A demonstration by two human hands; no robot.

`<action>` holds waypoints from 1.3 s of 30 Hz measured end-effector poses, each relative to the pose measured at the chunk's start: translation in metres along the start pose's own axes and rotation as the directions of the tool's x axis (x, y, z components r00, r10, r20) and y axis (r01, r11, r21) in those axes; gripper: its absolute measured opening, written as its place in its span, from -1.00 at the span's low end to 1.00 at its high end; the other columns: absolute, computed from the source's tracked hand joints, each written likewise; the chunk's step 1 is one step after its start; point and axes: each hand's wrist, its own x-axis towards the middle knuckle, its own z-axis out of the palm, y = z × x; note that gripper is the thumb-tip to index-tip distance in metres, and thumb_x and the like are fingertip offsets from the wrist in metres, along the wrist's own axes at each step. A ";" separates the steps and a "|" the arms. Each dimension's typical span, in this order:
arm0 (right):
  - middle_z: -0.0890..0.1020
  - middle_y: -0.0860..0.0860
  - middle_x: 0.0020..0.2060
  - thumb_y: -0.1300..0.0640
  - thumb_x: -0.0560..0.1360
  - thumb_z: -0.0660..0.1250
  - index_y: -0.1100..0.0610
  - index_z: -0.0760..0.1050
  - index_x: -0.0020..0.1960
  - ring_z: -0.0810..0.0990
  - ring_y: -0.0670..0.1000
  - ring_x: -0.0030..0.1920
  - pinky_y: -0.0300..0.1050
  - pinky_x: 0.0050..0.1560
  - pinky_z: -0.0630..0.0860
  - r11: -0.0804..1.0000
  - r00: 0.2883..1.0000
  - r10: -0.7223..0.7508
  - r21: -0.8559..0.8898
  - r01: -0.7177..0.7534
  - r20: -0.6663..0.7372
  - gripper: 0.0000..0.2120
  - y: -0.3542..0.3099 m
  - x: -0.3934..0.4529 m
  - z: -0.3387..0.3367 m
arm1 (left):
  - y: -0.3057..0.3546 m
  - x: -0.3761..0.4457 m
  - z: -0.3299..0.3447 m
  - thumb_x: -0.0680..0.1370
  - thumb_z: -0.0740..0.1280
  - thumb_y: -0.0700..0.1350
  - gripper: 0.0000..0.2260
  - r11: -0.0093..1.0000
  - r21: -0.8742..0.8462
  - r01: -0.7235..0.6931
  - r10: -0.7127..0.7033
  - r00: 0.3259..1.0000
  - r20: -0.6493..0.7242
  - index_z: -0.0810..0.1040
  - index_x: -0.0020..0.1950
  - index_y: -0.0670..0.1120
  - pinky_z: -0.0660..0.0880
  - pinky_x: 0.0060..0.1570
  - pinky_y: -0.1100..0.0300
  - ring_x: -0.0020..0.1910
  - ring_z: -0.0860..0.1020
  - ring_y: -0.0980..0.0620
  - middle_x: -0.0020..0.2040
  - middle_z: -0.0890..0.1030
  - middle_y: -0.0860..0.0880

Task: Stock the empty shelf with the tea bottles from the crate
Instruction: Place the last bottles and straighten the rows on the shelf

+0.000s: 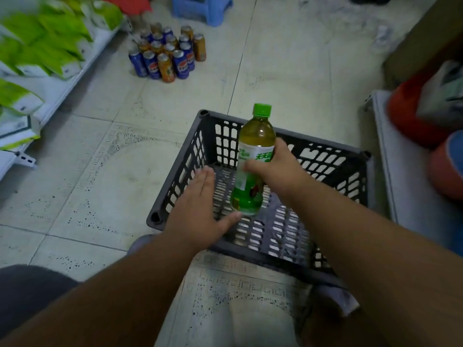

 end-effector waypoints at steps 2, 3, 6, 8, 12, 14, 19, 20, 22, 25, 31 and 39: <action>0.66 -0.01 0.06 0.08 0.34 0.62 -0.01 0.42 0.26 0.69 -0.01 0.04 0.01 0.06 0.63 0.995 0.997 -0.069 0.067 0.071 -0.023 -0.42 -0.030 -0.035 -0.013 | 0.031 -0.016 -0.022 0.33 0.17 0.52 0.06 0.995 -0.092 -0.036 0.033 0.999 -0.025 -0.13 0.64 0.00 -0.03 0.49 0.10 0.60 -0.04 0.07 0.65 0.00 -0.01; 0.67 -0.01 0.07 0.04 0.33 0.63 0.00 0.43 0.26 0.69 -0.03 0.04 -0.01 0.06 0.64 0.991 0.994 -0.105 0.081 0.108 -0.035 -0.40 -0.042 -0.054 -0.021 | 0.049 -0.026 -0.033 0.31 0.19 0.52 0.06 0.988 -0.141 -0.059 0.054 0.998 -0.042 -0.08 0.64 0.02 0.03 0.48 0.10 0.59 0.04 0.06 0.64 0.07 0.01; 0.68 -0.07 0.04 -0.01 0.33 0.62 -0.05 0.44 0.24 0.70 -0.10 0.00 -0.04 0.02 0.65 0.977 0.977 -0.194 0.073 0.201 -0.094 -0.43 -0.072 -0.114 -0.049 | 0.095 -0.057 -0.063 0.26 0.30 0.49 0.02 0.955 -0.277 -0.107 0.089 0.993 -0.076 0.07 0.62 0.10 0.24 0.45 0.03 0.51 0.24 0.08 0.58 0.23 0.07; 0.68 -0.09 0.02 0.01 0.33 0.62 -0.07 0.46 0.23 0.69 -0.15 -0.03 -0.10 -0.03 0.64 0.959 0.951 -0.267 0.052 0.277 -0.155 -0.46 -0.087 -0.155 -0.070 | 0.120 -0.075 -0.079 0.28 0.43 0.39 -0.05 0.905 -0.407 -0.123 0.084 0.990 -0.113 0.17 0.58 0.13 0.34 0.40 0.02 0.44 0.33 0.15 0.52 0.34 0.11; 0.69 0.00 0.06 0.05 0.30 0.62 0.01 0.49 0.26 0.69 -0.01 0.07 0.08 0.10 0.64 0.921 0.892 -0.372 0.018 0.389 -0.259 -0.42 -0.105 -0.239 -0.121 | 0.183 -0.101 -0.093 0.34 0.59 0.13 -0.23 0.754 -0.640 -0.144 0.200 0.980 0.015 0.34 0.49 0.14 0.42 0.38 -0.01 0.31 0.47 0.22 0.36 0.51 0.17; 0.70 0.00 0.04 0.04 0.29 0.60 0.03 0.52 0.25 0.69 -0.01 0.06 0.07 0.10 0.64 0.907 0.862 -0.398 0.004 0.421 -0.314 -0.43 -0.109 -0.280 -0.141 | 0.216 -0.113 -0.089 0.26 0.61 0.17 -0.17 0.719 -0.674 -0.168 0.316 0.943 0.101 0.38 0.47 0.10 0.46 0.34 -0.02 0.29 0.52 0.18 0.32 0.56 0.14; 0.72 0.03 0.00 0.07 0.28 0.60 0.09 0.56 0.19 0.71 0.02 0.04 0.12 0.12 0.64 0.908 0.747 -0.394 -0.100 0.408 -0.536 -0.49 -0.100 -0.371 -0.175 | 0.291 -0.138 -0.067 0.19 0.63 0.21 -0.12 0.675 -0.673 -0.304 0.556 0.809 0.192 0.41 0.45 0.08 0.49 0.31 0.06 0.25 0.55 0.21 0.27 0.60 0.14; 0.72 0.03 0.00 0.05 0.24 0.60 0.08 0.57 0.18 0.71 0.03 0.04 0.14 0.13 0.63 0.914 0.709 -0.378 -0.120 0.387 -0.595 -0.46 -0.097 -0.386 -0.180 | 0.305 -0.142 -0.062 0.18 0.64 0.21 -0.15 0.663 -0.673 -0.327 0.591 0.781 0.203 0.43 0.42 0.10 0.47 0.32 0.06 0.26 0.54 0.21 0.27 0.60 0.15; 0.71 0.02 0.01 -0.03 0.17 0.61 0.07 0.56 0.17 0.70 0.03 0.05 0.15 0.14 0.61 0.934 0.640 -0.330 -0.143 0.327 -0.694 -0.39 -0.091 -0.415 -0.187 | 0.329 -0.149 -0.053 0.16 0.64 0.22 -0.24 0.640 -0.671 -0.375 0.658 0.719 0.225 0.44 0.31 0.22 0.45 0.26 0.20 0.23 0.50 0.31 0.19 0.59 0.26; 0.70 0.06 0.00 -0.08 0.13 0.59 0.08 0.55 0.16 0.69 0.09 0.04 0.19 0.13 0.61 0.952 0.545 -0.268 -0.133 0.275 -0.795 -0.36 -0.080 -0.451 -0.199 | 0.363 -0.160 -0.040 0.09 0.58 0.30 -0.30 0.611 -0.650 -0.453 0.739 0.621 0.262 0.41 0.17 0.37 0.34 0.01 0.51 0.10 0.45 0.53 0.01 0.56 0.49; 0.71 -0.05 -0.10 0.05 0.26 0.65 0.03 0.54 0.11 0.70 -0.11 -0.09 0.03 0.04 0.66 0.980 0.285 -0.159 -0.116 0.163 -0.945 -0.52 -0.044 -0.497 -0.233 | 0.427 -0.171 0.016 0.24 0.63 0.14 -0.29 0.526 -0.646 -0.553 0.847 0.406 0.342 0.39 0.31 0.25 0.39 -0.01 0.46 0.12 0.44 0.53 0.13 0.53 0.37; 0.70 -0.14 -0.15 0.06 0.27 0.63 -0.07 0.53 0.04 0.67 -0.19 -0.13 -0.15 -0.05 0.62 1.000 -0.029 0.018 0.018 -0.005 -0.999 -0.57 0.025 -0.541 -0.280 | 0.513 -0.200 0.120 0.21 0.50 0.35 -0.15 0.426 -0.606 -0.672 0.890 0.190 0.415 0.40 0.42 0.06 0.39 0.11 0.36 0.22 0.48 0.28 0.27 0.52 0.19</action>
